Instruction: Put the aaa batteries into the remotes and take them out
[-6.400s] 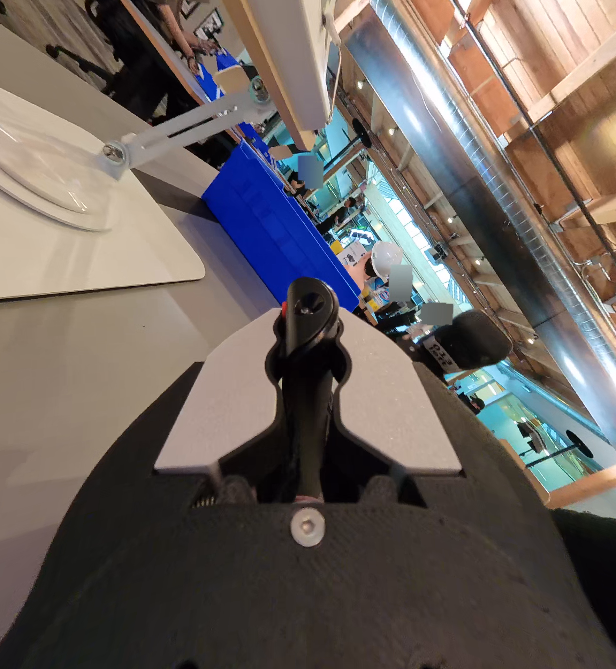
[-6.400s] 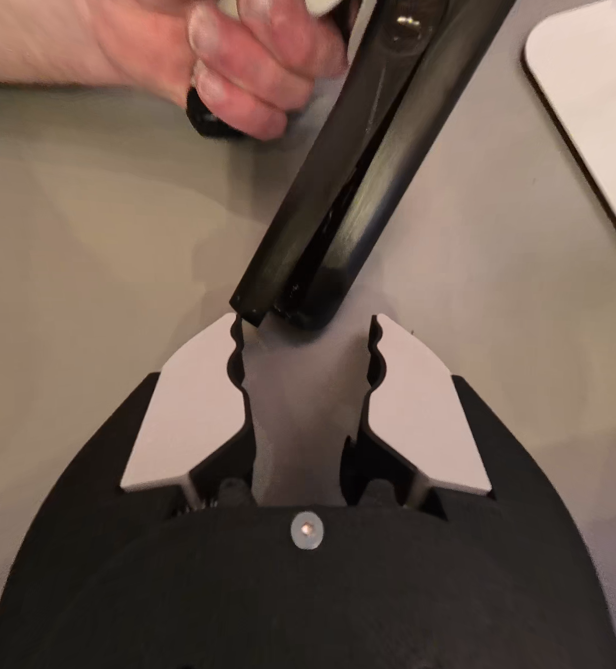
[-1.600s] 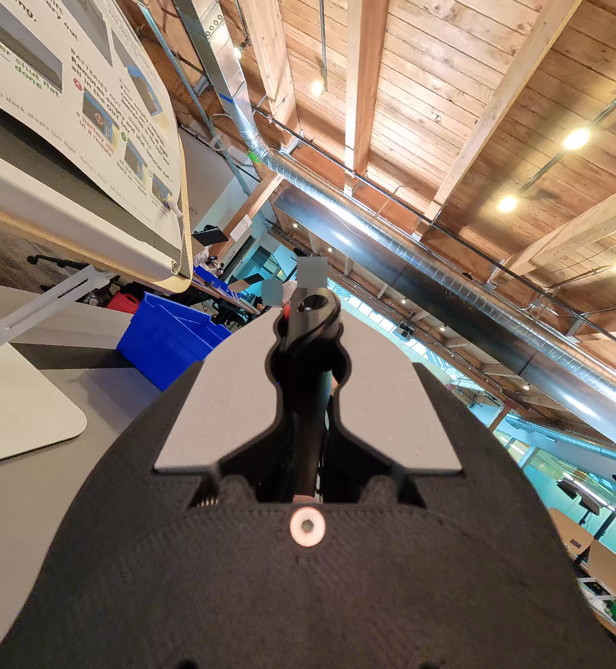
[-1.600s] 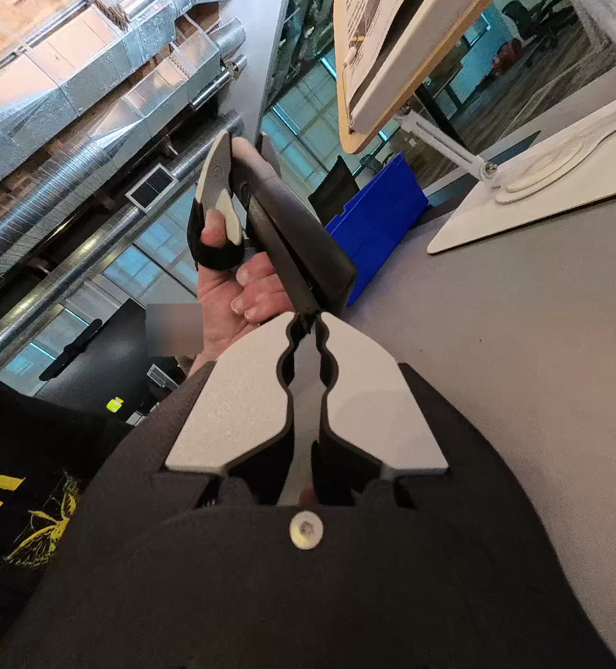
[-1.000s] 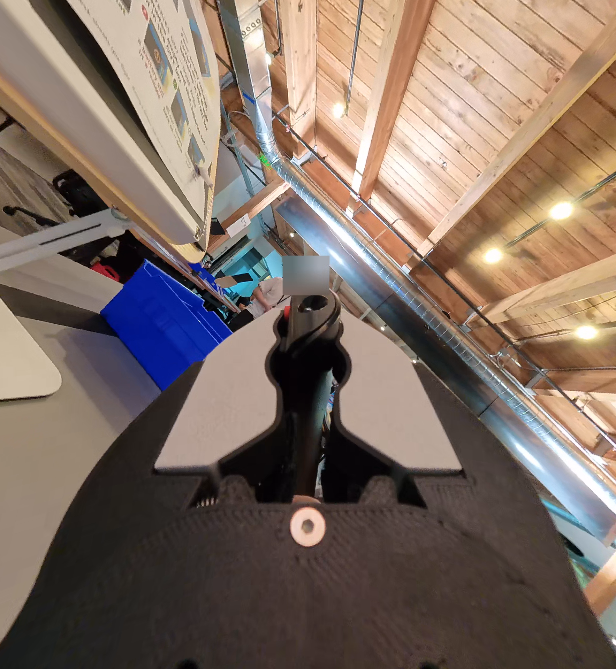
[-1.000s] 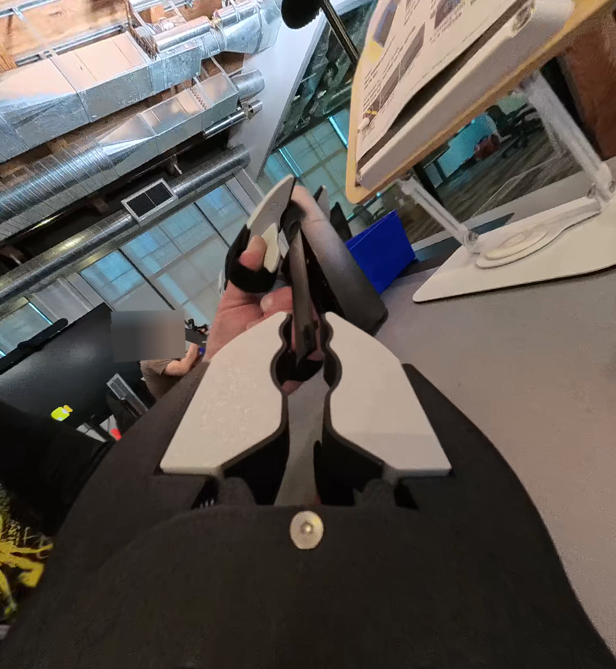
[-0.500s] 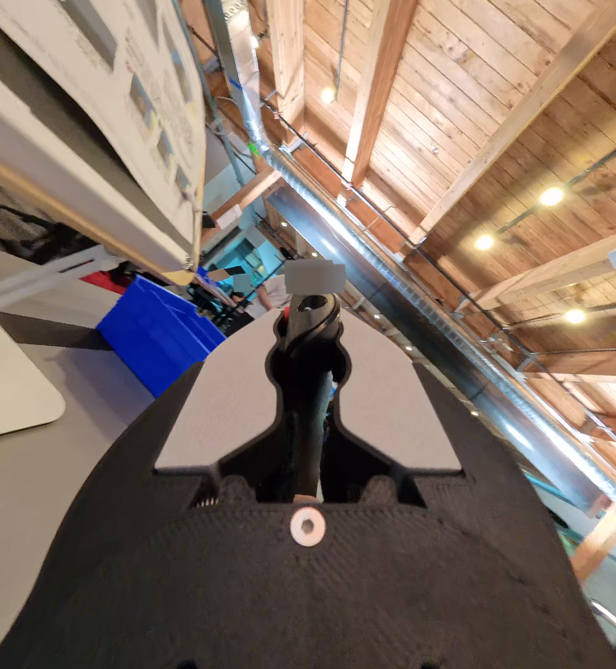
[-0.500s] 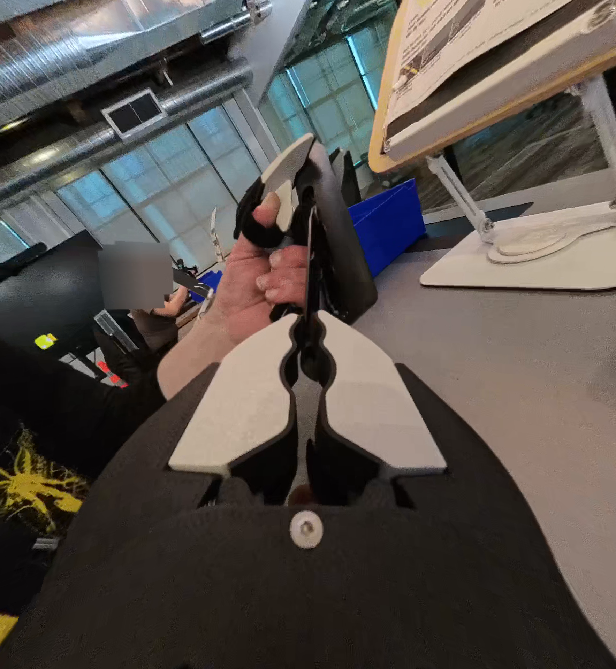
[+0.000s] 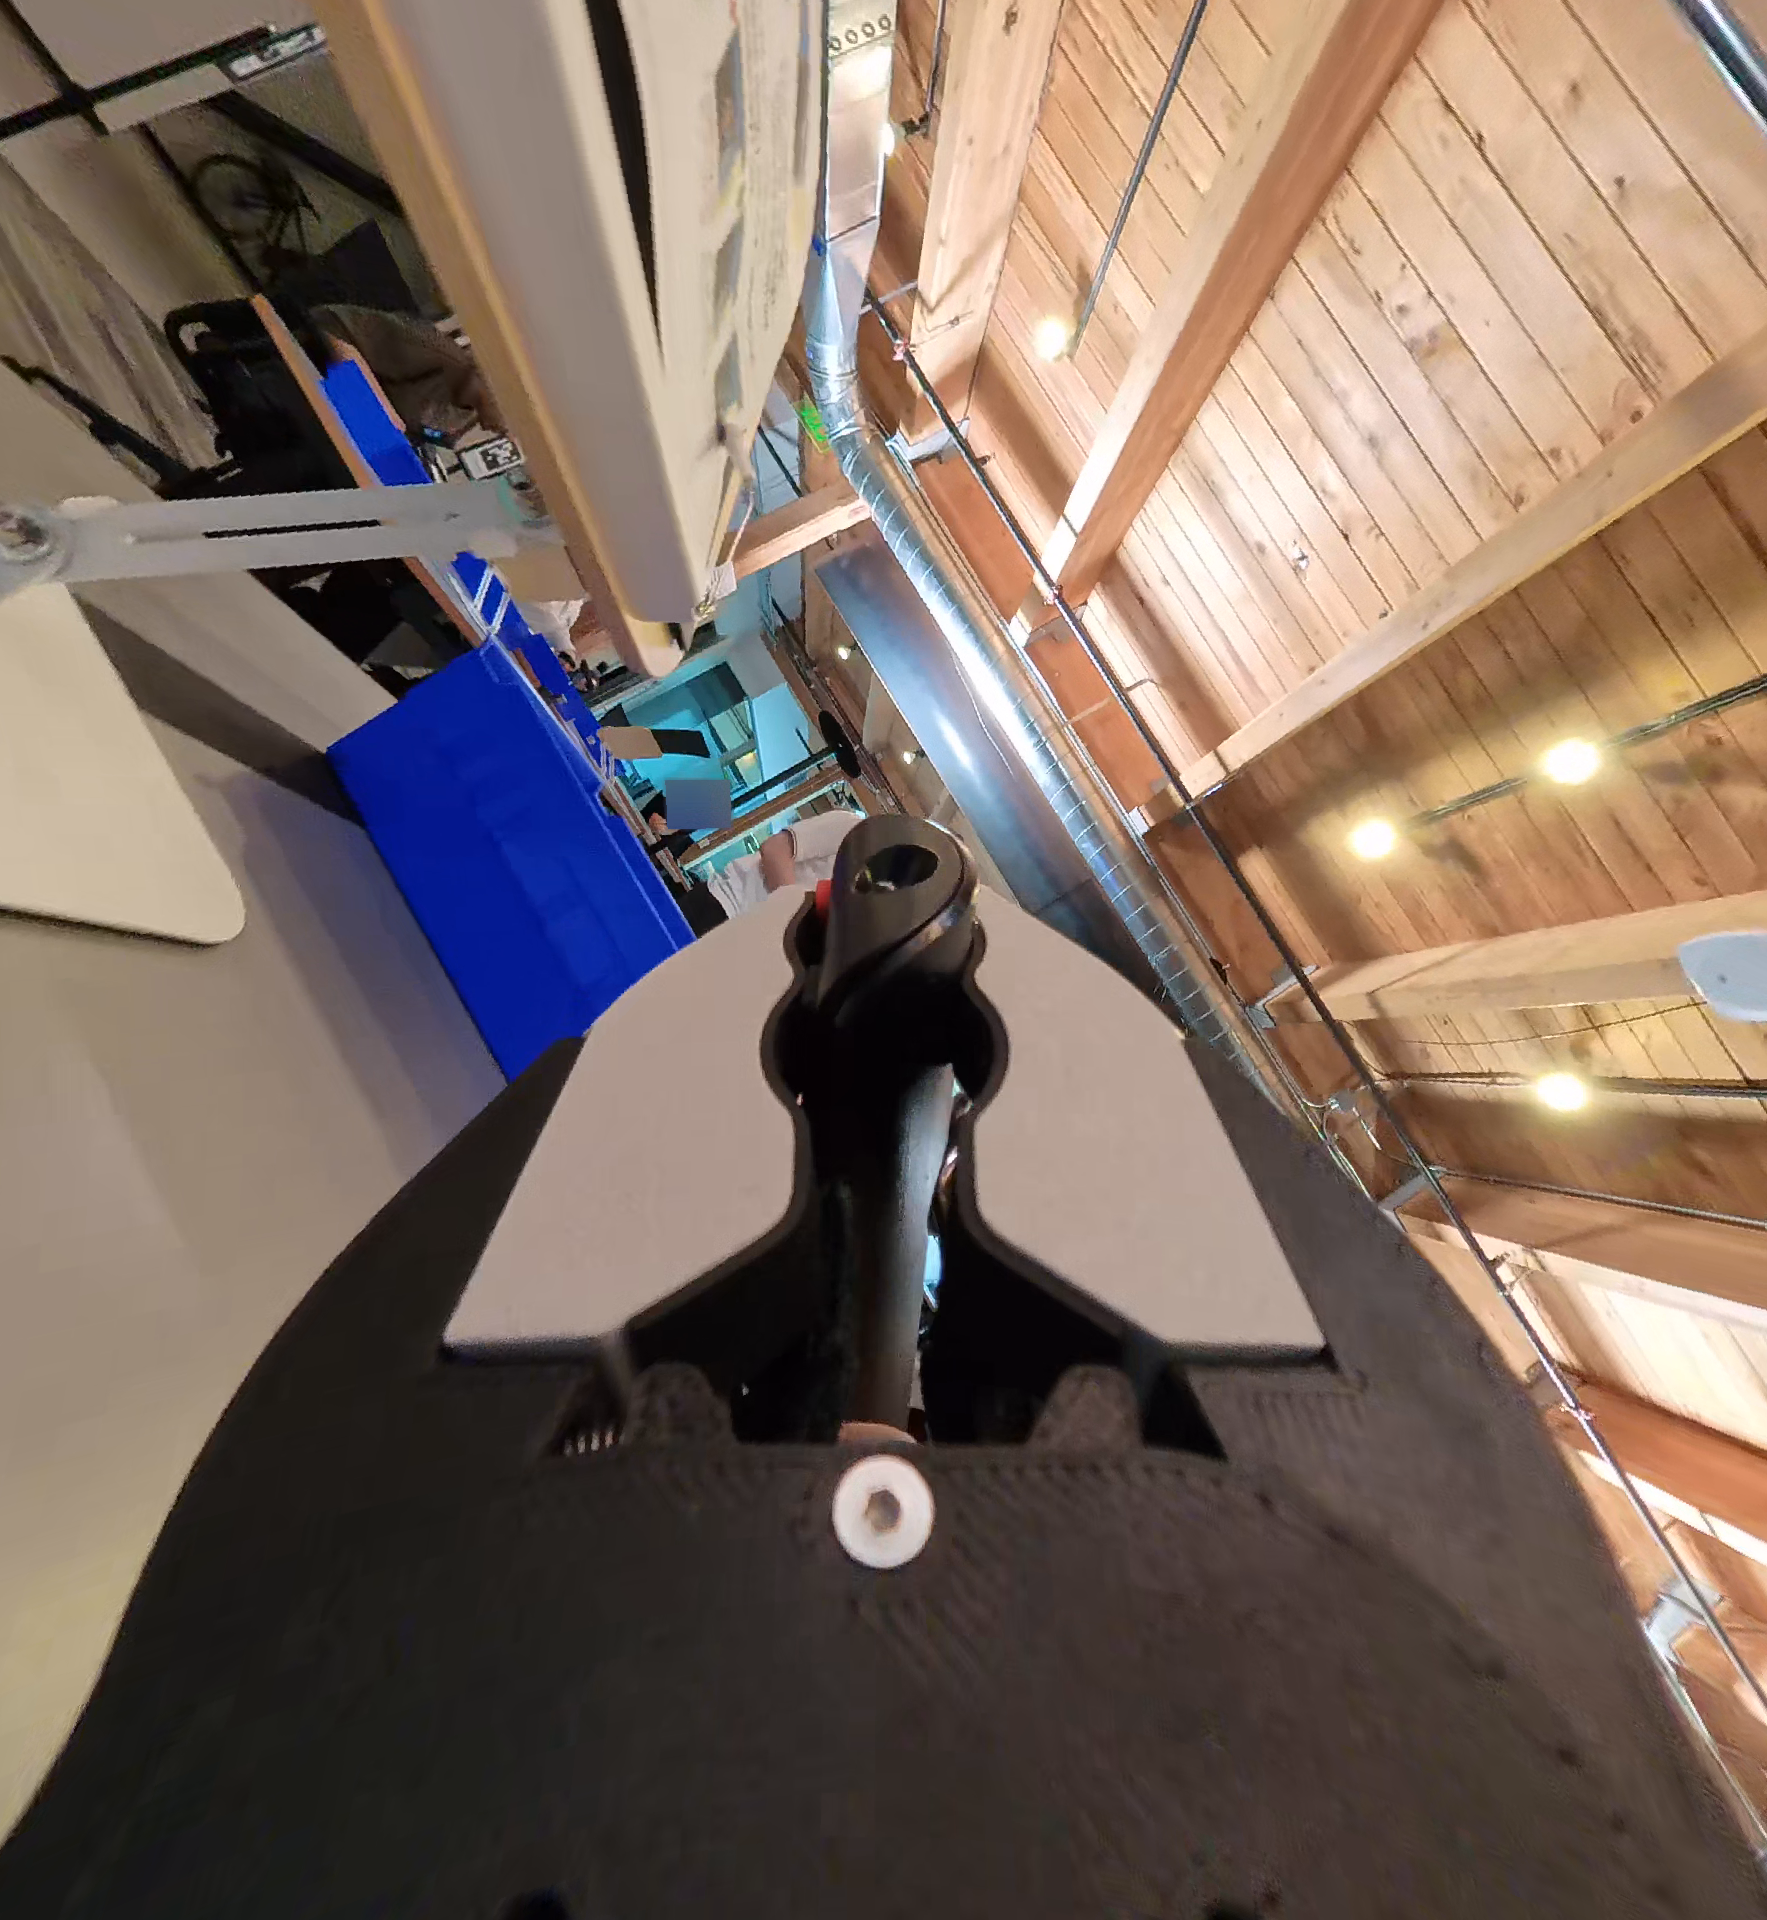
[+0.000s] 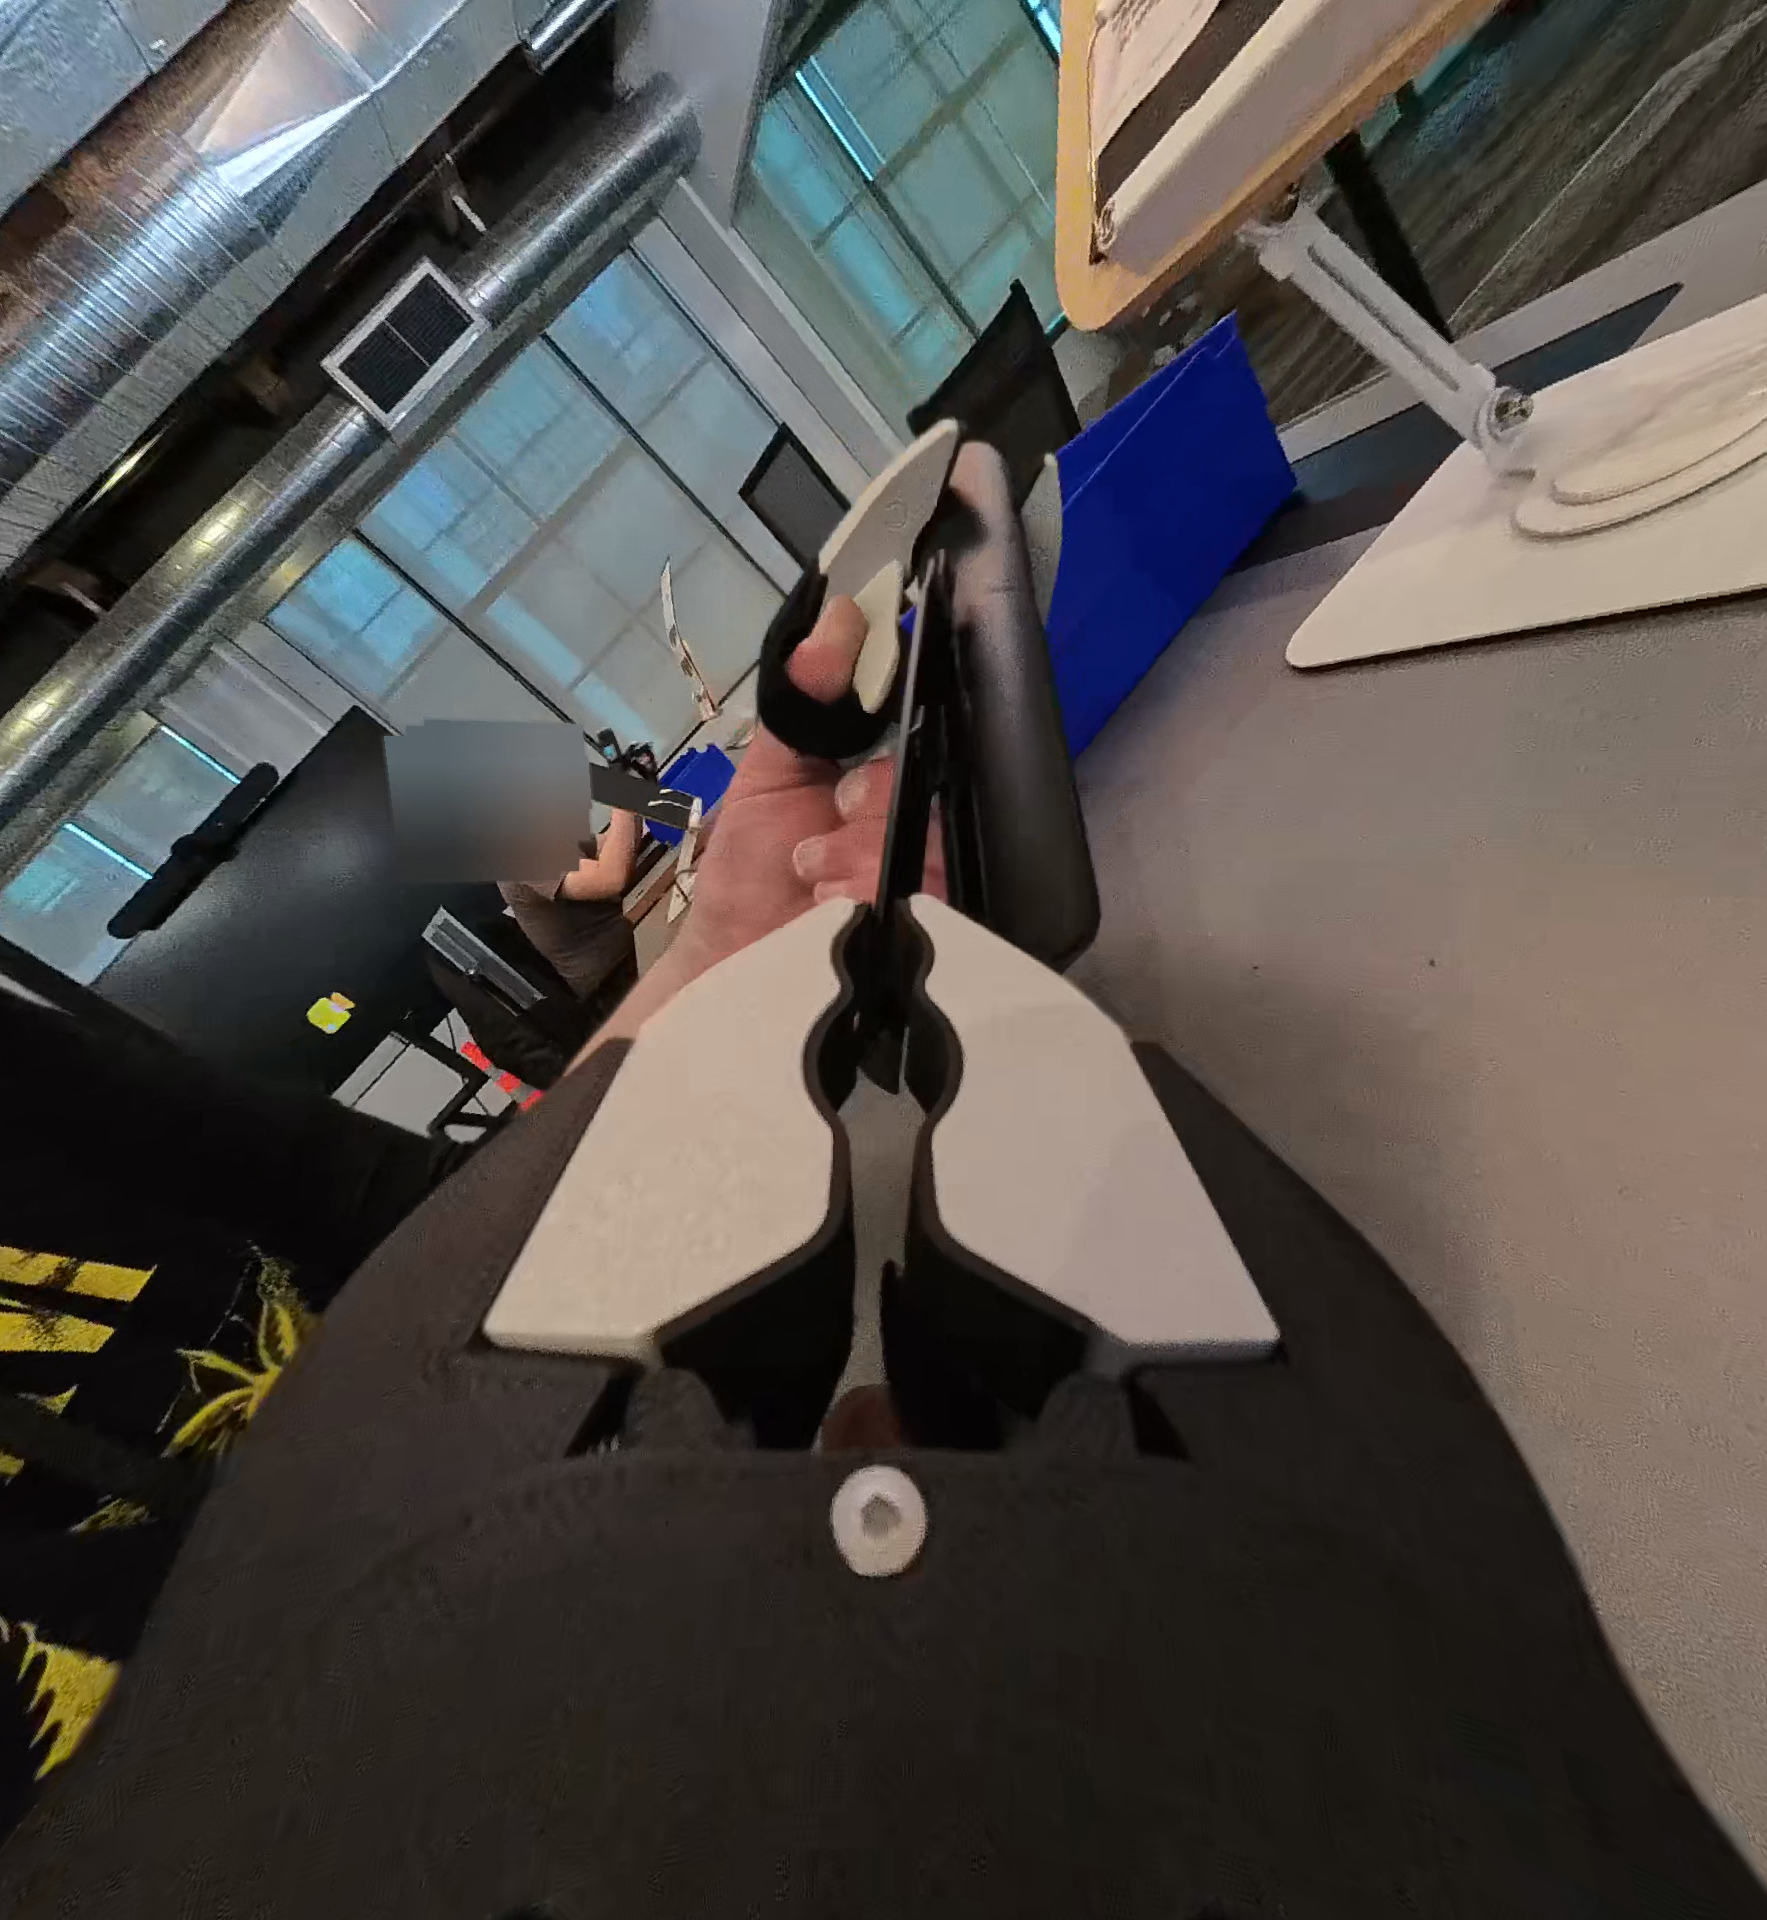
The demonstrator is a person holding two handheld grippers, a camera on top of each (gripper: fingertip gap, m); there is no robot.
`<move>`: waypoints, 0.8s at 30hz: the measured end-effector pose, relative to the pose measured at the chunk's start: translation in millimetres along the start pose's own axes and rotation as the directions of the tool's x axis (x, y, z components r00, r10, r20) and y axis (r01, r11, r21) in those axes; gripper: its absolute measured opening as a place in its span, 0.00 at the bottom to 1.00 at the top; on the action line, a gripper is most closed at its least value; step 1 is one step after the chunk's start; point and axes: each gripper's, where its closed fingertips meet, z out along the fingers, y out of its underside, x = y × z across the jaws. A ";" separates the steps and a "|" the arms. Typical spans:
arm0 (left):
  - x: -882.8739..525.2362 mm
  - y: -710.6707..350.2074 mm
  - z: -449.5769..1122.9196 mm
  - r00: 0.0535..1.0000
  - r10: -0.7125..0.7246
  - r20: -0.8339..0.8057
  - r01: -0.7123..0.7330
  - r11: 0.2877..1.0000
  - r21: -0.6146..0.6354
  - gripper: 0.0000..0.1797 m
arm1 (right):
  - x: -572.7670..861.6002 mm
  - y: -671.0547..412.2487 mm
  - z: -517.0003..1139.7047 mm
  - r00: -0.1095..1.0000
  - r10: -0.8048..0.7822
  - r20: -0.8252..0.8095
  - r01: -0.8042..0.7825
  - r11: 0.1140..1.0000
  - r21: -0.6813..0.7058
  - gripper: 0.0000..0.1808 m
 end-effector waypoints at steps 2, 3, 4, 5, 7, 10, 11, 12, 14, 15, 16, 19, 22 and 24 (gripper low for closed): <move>-5.6 0.8 -11.3 1.000 -0.016 0.009 0.016 1.000 0.001 0.13 | -5.0 9.7 1.3 0.999 0.030 0.036 -0.029 0.999 -0.042 0.02; -9.3 2.1 -16.3 0.999 -0.028 0.019 0.028 1.000 -0.003 0.13 | -7.7 11.8 2.2 0.998 0.035 0.049 -0.033 0.998 -0.045 0.02; -13.5 4.9 -20.4 0.999 -0.039 0.030 0.040 0.999 -0.017 0.13 | -10.8 13.9 4.2 0.997 0.046 0.065 -0.042 0.998 -0.050 0.02; -17.2 7.1 -24.0 0.998 -0.054 0.038 0.055 0.998 -0.023 0.13 | -11.9 16.6 7.0 0.996 0.057 0.070 -0.053 0.997 -0.056 0.02; -23.0 7.0 -31.2 0.995 -0.084 0.048 0.084 0.996 0.009 0.13 | -11.2 22.2 13.9 0.992 0.097 0.078 -0.093 0.994 -0.058 0.02; -22.9 12.8 -35.7 0.994 -0.102 0.026 0.101 0.995 0.009 0.13 | -3.3 35.3 21.5 0.989 0.141 0.039 -0.136 0.984 -0.112 0.02; -22.0 13.2 -36.8 0.994 -0.106 0.016 0.105 0.994 0.015 0.13 | -1.9 40.4 23.4 0.987 0.160 0.030 -0.154 0.979 -0.136 0.02; -22.5 12.6 -38.4 0.995 -0.101 0.018 0.101 0.995 0.022 0.13 | 0.3 42.4 24.4 0.985 0.173 0.017 -0.169 0.976 -0.139 0.02; -26.1 11.0 -41.5 0.994 -0.100 0.034 0.098 0.995 0.035 0.13 | 6.5 43.7 24.3 0.980 0.196 -0.023 -0.197 0.971 -0.139 0.02; -27.9 12.2 -41.9 0.993 -0.112 0.038 0.110 0.993 0.031 0.13 | 9.8 41.1 24.0 0.979 0.196 -0.045 -0.200 0.972 -0.120 0.02; -30.4 12.6 -42.6 0.992 -0.121 0.048 0.119 0.992 0.034 0.13 | 12.5 40.9 23.9 0.980 0.188 -0.068 -0.195 0.973 -0.121 0.02; -36.0 10.3 -45.0 0.988 -0.135 0.072 0.130 0.989 0.064 0.13 | 17.9 41.1 26.2 0.975 0.196 -0.107 -0.208 0.971 -0.115 0.03; -42.6 8.8 -47.8 0.985 -0.134 0.108 0.125 0.989 0.083 0.13 | 24.2 41.0 27.8 0.965 0.218 -0.143 -0.231 0.969 -0.085 0.10; -48.3 7.7 -50.3 0.980 -0.156 0.127 0.143 0.984 0.104 0.13 | 25.4 40.3 29.5 0.965 0.213 -0.154 -0.227 0.971 -0.081 0.14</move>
